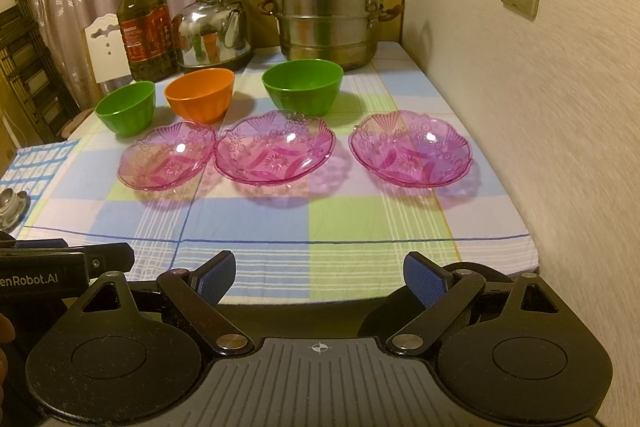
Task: Organize plates and bowls
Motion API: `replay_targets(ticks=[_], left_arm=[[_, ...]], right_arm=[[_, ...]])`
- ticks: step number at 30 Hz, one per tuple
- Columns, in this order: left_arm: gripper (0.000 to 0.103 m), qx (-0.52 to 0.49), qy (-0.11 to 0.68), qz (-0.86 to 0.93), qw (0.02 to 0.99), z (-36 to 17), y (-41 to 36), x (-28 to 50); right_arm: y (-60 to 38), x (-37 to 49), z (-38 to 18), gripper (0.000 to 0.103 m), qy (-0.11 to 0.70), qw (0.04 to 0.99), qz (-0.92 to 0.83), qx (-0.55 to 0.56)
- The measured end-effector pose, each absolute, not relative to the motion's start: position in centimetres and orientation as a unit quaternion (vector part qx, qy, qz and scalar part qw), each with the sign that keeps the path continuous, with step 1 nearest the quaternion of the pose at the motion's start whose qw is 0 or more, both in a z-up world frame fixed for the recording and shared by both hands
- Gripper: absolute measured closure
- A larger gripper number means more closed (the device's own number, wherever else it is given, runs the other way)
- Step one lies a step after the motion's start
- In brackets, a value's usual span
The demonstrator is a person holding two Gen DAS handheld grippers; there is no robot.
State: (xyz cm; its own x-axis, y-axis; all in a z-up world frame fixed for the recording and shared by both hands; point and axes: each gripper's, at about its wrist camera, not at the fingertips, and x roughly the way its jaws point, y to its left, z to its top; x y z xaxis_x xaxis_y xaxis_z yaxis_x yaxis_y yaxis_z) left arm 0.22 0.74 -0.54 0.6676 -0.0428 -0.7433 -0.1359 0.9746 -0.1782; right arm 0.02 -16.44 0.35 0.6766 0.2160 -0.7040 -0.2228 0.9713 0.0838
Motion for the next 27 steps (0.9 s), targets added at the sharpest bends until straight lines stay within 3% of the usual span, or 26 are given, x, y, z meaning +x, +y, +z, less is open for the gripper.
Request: replay_targets(ticks=[27], left_arm=[[0.016, -0.110, 0.407, 0.026, 0.906, -0.60, 0.63, 0.17]], right_arm=[[-16.53, 0.10, 0.23, 0.012, 0.385, 0.915, 0.120, -0.002]])
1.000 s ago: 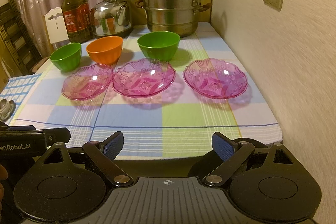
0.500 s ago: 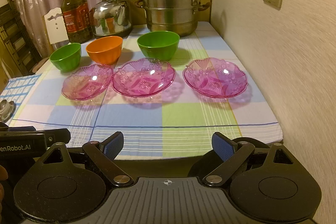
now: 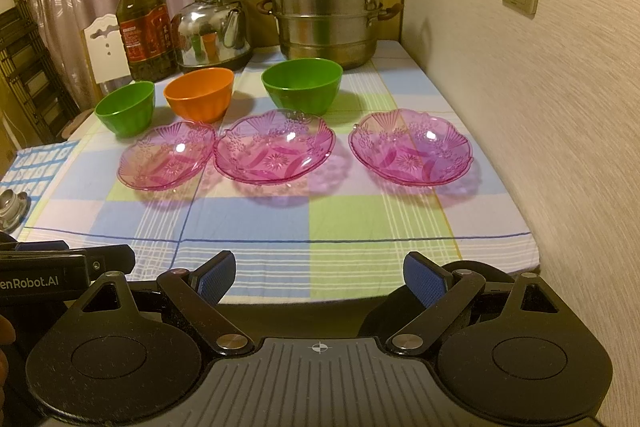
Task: Organize plates and bowls
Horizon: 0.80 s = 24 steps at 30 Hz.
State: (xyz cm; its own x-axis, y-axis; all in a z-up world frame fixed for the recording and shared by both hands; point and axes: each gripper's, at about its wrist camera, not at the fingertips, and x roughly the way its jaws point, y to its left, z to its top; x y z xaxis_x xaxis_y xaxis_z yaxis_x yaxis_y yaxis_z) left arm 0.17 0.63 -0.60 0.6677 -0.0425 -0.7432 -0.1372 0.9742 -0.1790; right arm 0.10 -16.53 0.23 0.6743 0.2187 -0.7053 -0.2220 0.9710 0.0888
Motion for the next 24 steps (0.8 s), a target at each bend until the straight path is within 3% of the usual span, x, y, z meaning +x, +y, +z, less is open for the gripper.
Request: replay_targets(ticks=[24], left_arm=[[0.017, -0.113, 0.406, 0.025, 0.906, -0.75, 0.62, 0.04]], right_arm=[[-16.56, 0.12, -0.01, 0.012, 0.387, 0.914, 0.120, 0.000]])
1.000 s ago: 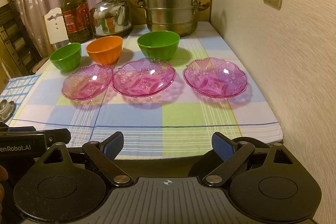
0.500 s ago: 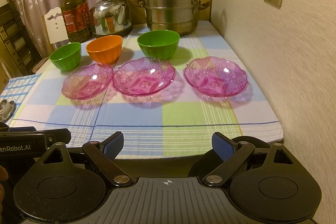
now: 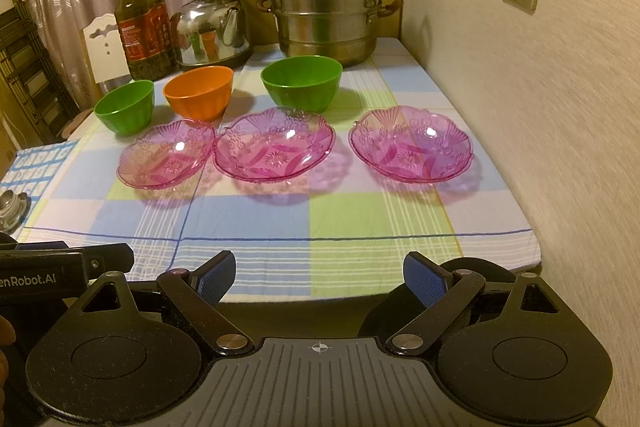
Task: Organize plates and bowls
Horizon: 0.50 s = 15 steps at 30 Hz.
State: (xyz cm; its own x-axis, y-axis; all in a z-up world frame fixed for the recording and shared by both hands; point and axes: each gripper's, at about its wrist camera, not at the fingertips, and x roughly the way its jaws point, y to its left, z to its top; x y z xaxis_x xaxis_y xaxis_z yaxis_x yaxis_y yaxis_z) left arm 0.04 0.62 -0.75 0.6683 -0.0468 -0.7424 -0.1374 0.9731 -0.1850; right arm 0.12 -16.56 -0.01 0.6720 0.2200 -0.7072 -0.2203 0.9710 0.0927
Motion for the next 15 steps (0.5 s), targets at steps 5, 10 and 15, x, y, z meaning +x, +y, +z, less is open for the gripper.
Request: replay_targets(ticks=[5, 10, 15], left_arm=[[0.019, -0.125, 0.404, 0.025, 0.906, -0.9, 1.2, 0.1], [0.019, -0.141, 0.398, 0.027, 0.906, -0.3, 2.6, 0.5], [0.019, -0.167, 0.378, 0.037, 0.910, 1.0, 5.5, 1.2]], right_arm=[[-16.5, 0.2, -0.2, 0.012, 0.387, 0.914, 0.122, 0.000], [-15.3, 0.6, -0.5, 0.012, 0.388, 0.912, 0.132, -0.001], [-13.7, 2.1, 0.5, 0.012, 0.380, 0.912, 0.152, 0.000]])
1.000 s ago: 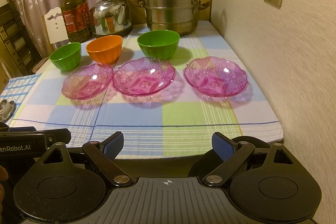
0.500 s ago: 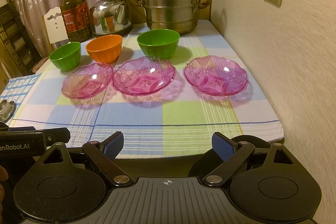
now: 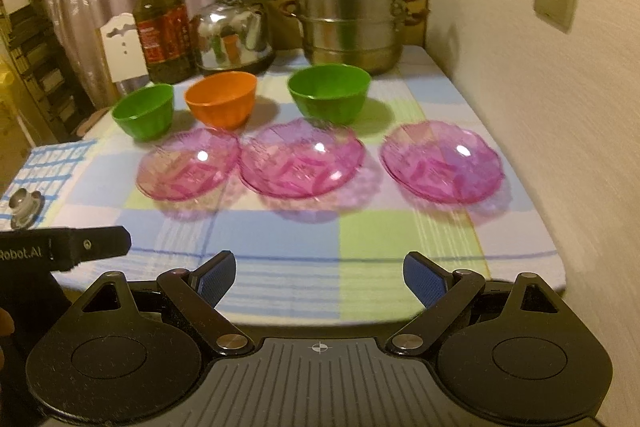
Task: Organize plates and bowls
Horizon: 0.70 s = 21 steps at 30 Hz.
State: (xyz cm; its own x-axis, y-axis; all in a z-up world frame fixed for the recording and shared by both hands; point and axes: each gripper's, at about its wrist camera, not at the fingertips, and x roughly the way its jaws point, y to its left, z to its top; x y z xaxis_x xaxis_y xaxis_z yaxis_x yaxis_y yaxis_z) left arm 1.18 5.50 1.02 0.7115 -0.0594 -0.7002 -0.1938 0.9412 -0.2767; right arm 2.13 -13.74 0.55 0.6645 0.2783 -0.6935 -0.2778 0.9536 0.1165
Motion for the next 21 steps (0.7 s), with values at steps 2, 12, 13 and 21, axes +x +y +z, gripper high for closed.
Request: replay_targets(ticks=[2, 12, 13, 21], left_arm=[[0.019, -0.177, 0.367, 0.046, 0.912, 1.6, 6.9, 1.7], [0.019, -0.189, 0.331, 0.095, 0.920, 3.7, 13.9, 5.1], [0.019, -0.191, 0.329, 0.097, 0.920, 3.7, 14.4, 5.5], [0.020, -0.180, 0.350, 0.096, 0.914, 0.6, 17.8, 9.9]], right_arm=[[-13.0, 2.8, 1.1, 0.012, 0.375, 0.913, 0.162, 0.003], [-9.1, 7.2, 3.6, 0.012, 0.349, 0.914, 0.205, 0.022], [-8.8, 7.7, 3.6, 0.012, 0.349, 0.914, 0.207, 0.025], [-5.9, 11.7, 1.4, 0.012, 0.368, 0.903, 0.214, 0.054]])
